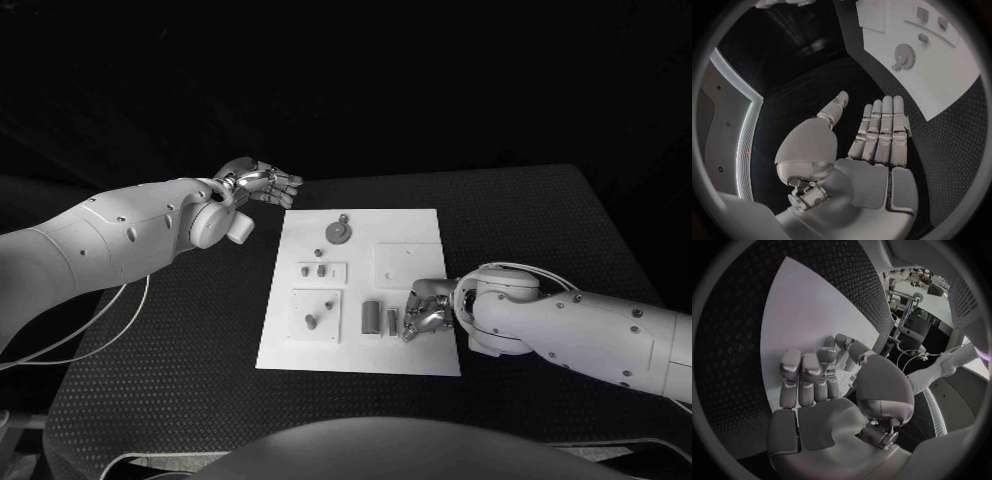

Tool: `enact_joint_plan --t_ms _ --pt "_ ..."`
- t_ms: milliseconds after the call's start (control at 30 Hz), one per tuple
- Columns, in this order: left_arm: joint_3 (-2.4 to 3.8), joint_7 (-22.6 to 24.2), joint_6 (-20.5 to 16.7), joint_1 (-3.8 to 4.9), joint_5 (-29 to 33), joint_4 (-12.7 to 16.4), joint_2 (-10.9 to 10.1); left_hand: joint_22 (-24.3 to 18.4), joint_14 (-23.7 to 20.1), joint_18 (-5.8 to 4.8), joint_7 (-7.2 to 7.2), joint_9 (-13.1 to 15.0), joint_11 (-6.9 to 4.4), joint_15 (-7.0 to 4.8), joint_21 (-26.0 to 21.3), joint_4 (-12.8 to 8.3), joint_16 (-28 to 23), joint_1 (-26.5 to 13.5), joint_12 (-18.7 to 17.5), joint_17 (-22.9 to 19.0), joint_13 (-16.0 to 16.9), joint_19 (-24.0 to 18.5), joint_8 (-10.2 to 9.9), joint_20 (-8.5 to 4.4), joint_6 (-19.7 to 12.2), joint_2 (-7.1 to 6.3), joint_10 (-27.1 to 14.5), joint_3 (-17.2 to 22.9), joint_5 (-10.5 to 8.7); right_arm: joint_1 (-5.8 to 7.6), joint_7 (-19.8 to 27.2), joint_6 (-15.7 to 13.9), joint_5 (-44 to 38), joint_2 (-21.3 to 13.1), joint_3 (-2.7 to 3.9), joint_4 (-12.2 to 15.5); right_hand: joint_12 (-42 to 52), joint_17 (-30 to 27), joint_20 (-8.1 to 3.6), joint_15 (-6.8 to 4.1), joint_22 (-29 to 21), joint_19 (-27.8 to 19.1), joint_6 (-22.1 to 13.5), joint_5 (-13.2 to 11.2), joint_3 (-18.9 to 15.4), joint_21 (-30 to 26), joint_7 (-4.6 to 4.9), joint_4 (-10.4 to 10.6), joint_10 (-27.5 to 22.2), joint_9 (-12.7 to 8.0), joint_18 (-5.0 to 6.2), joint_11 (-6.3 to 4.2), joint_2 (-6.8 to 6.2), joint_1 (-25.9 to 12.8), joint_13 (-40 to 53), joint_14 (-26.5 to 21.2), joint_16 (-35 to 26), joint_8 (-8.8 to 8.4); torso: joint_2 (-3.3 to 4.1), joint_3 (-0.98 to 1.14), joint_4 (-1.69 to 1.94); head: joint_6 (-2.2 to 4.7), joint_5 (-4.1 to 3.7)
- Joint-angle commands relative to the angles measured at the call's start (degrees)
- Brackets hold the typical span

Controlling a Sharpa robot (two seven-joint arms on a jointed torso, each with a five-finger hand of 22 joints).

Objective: Assemble the parts on the task board

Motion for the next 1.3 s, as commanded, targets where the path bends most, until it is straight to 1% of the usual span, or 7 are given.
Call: enact_joint_plan --t_ms 33,200,300,600,833,1067,1300 --pt "0.03 0.4 0.8 0.05 -0.1 0.1 0.1 0.1 0.5 1.07 -0.06 -0.1 0.09 -0.09 0.3 -0.1 -0.3 -0.5 0.4 0.1 -0.1 -0.1 -0.1 0.00 -0.3 -0.07 -0.3 0.3 -0.04 -0.04 1.3 0.2 3.3 -0.5 0.02 0.9 0.1 -0.1 0.12 -0.03 0.6 0.0 -0.1 0.3 -0.1 0.1 0.03 0.6 0.2 0.0 2.54 0.26 -0.19 -0.7 0.1 -0.1 0.1 0.05 -0.01 0.01 0.02 0.01 0.10" --pt "0.03 0.3 0.8 0.05 -0.1 0.1 0.1 0.1 0.5 1.07 -0.06 -0.1 0.09 -0.09 0.3 -0.1 -0.3 -0.5 0.4 0.1 -0.1 -0.1 -0.1 0.00 -0.3 -0.07 -0.3 0.3 -0.05 -0.03 1.5 -1.4 3.5 -0.9 0.33 1.8 0.0 -0.2 0.13 -0.10 0.5 0.1 -0.1 0.3 0.1 0.1 0.04 1.7 0.2 0.1 2.54 0.26 -0.95 -1.4 0.1 -0.1 0.1 -0.07 0.03 0.00 -0.02 0.01 0.10" --pt "0.02 0.3 0.8 0.05 -0.1 0.1 0.0 0.1 0.5 1.07 -0.06 -0.1 0.09 -0.09 0.3 -0.1 -0.3 -0.5 0.4 0.1 -0.1 -0.1 -0.1 0.00 -0.3 -0.07 -0.3 0.3 -0.05 -0.03 1.5 -1.8 3.4 -1.1 0.59 1.9 -0.1 -0.3 0.07 -0.23 0.4 0.3 0.0 0.2 0.3 0.0 0.04 3.1 0.2 0.2 2.54 0.25 -1.39 -2.0 0.1 -0.1 0.2 -0.16 0.01 0.01 0.00 0.01 0.12" --pt "0.02 0.3 0.8 0.05 -0.1 0.1 0.0 0.1 0.5 1.07 -0.06 -0.1 0.09 -0.09 0.3 -0.1 -0.4 -0.6 0.4 0.1 -0.1 -0.1 -0.1 0.01 -0.3 -0.08 -0.3 0.3 -0.05 -0.03 1.6 -1.8 2.6 -0.8 0.76 1.6 -0.2 -0.5 -0.07 -0.44 0.4 0.3 -0.1 0.2 0.5 0.0 0.08 5.0 0.1 0.3 2.54 0.27 -1.24 -2.9 0.2 -0.1 0.2 -0.34 0.02 0.04 -0.04 0.01 0.16" --pt "0.02 0.3 0.8 0.05 -0.1 0.1 0.1 0.1 0.5 1.06 -0.06 -0.1 0.09 -0.09 0.3 -0.1 -0.4 -0.6 0.4 0.2 -0.1 -0.2 -0.1 0.01 -0.3 -0.07 -0.3 0.3 -0.05 -0.03 1.9 -1.3 0.7 0.1 0.76 1.2 -0.2 -0.5 -0.20 -0.52 0.5 0.2 -0.1 0.2 0.7 0.0 0.06 5.0 0.1 0.4 2.54 0.24 -0.58 -2.5 0.2 -0.2 0.3 -0.40 0.02 0.04 -0.05 0.01 0.08" --pt "0.01 0.2 0.8 0.05 -0.1 0.1 0.1 0.1 0.5 1.06 -0.06 -0.1 0.10 -0.09 0.3 -0.1 -0.4 -0.6 0.4 0.2 -0.1 -0.2 -0.1 0.01 -0.3 -0.07 -0.3 0.3 -0.06 -0.04 2.0 -1.0 0.9 0.7 0.75 1.0 -0.2 -0.5 -0.22 -0.53 0.5 0.2 -0.1 0.2 0.7 0.0 0.06 4.9 0.1 0.4 2.54 0.25 -0.48 -2.4 0.2 -0.2 0.3 -0.41 0.02 0.05 0.00 0.01 0.07" --pt "0.01 0.2 0.9 0.05 -0.1 0.1 0.0 0.1 0.5 1.06 -0.06 -0.1 0.10 -0.09 0.3 -0.1 -0.4 -0.6 0.4 0.2 -0.1 -0.2 -0.1 0.01 -0.3 -0.06 -0.3 0.4 -0.06 -0.04 2.0 -1.1 1.0 0.6 0.75 0.9 -0.2 -0.5 -0.22 -0.53 0.5 0.2 -0.1 0.2 0.6 0.0 0.07 4.9 0.1 0.4 2.54 0.26 -0.43 -2.4 0.3 -0.2 0.3 -0.42 0.03 0.01 -0.02 0.01 0.14"
